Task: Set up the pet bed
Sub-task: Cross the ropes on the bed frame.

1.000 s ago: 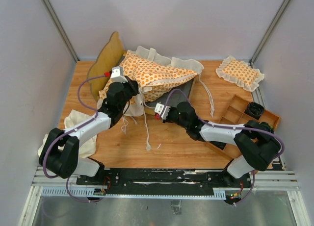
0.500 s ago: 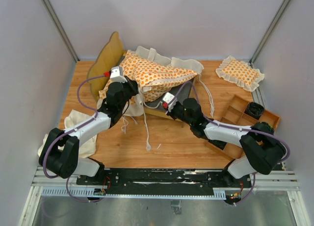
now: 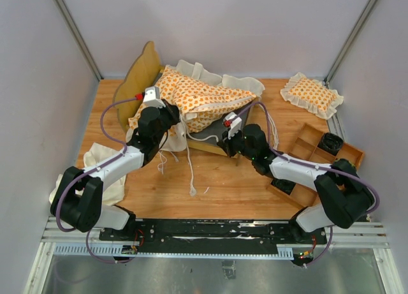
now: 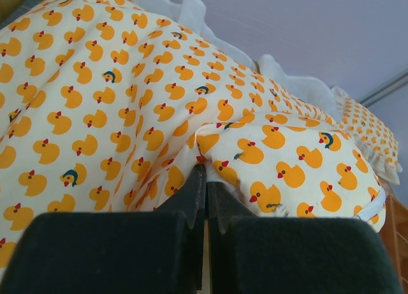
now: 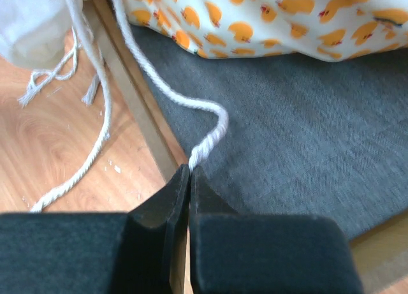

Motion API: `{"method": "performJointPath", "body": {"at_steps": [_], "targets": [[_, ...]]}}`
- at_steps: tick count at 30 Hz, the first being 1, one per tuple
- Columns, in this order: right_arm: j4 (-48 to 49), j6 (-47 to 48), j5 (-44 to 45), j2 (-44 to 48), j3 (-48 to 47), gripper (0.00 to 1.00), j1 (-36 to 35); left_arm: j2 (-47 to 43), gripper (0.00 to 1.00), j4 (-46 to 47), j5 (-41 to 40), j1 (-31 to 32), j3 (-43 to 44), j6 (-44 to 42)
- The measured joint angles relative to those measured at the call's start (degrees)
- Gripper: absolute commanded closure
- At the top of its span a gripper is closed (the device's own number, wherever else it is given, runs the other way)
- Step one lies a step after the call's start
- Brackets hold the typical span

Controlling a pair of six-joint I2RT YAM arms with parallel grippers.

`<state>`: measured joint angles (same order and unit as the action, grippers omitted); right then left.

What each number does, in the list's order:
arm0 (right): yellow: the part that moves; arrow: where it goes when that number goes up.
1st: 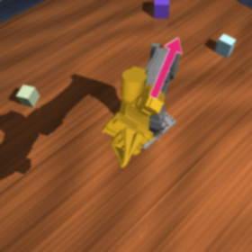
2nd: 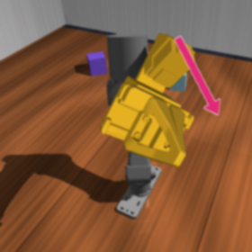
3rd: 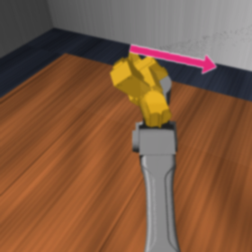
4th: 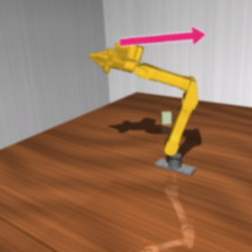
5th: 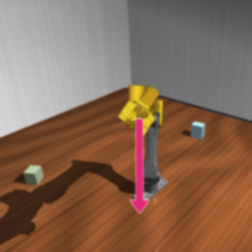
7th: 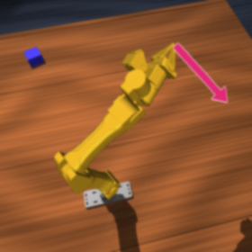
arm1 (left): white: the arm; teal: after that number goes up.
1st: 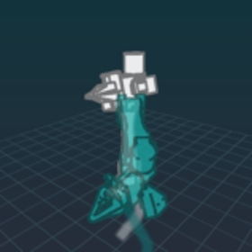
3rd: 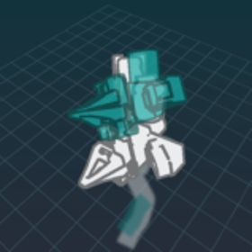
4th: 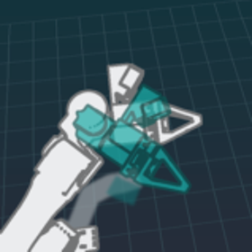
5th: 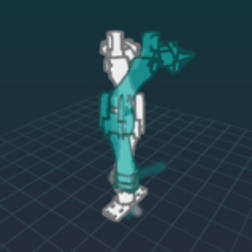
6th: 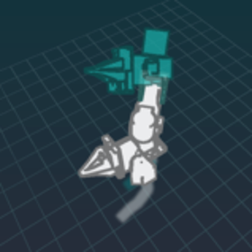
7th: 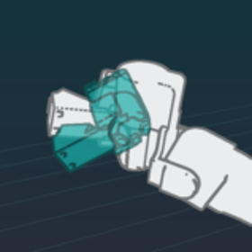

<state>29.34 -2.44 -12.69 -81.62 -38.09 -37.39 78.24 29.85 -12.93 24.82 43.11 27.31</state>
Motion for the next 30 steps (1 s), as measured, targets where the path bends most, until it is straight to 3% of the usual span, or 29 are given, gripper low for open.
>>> {"method": "performJointPath", "body": {"at_steps": [9, 24, 30], "targets": [[1.4, -6.8, 1.3, -4.9, -2.6, 1.00, -1.2, 0.0, 1.00, 0.0, 0.0, 0.0, -0.5, 0.0], [-2.9, -5.1, 3.9, -5.4, -4.4, 1.00, -1.2, -0.1, 1.00, 0.0, 0.0, -0.1, -0.8, 0.0], [-3.9, -5.3, 6.0, -5.4, -4.5, 0.86, -1.2, -0.1, 1.00, 0.1, 0.0, -0.3, -1.1, 0.2]]}}
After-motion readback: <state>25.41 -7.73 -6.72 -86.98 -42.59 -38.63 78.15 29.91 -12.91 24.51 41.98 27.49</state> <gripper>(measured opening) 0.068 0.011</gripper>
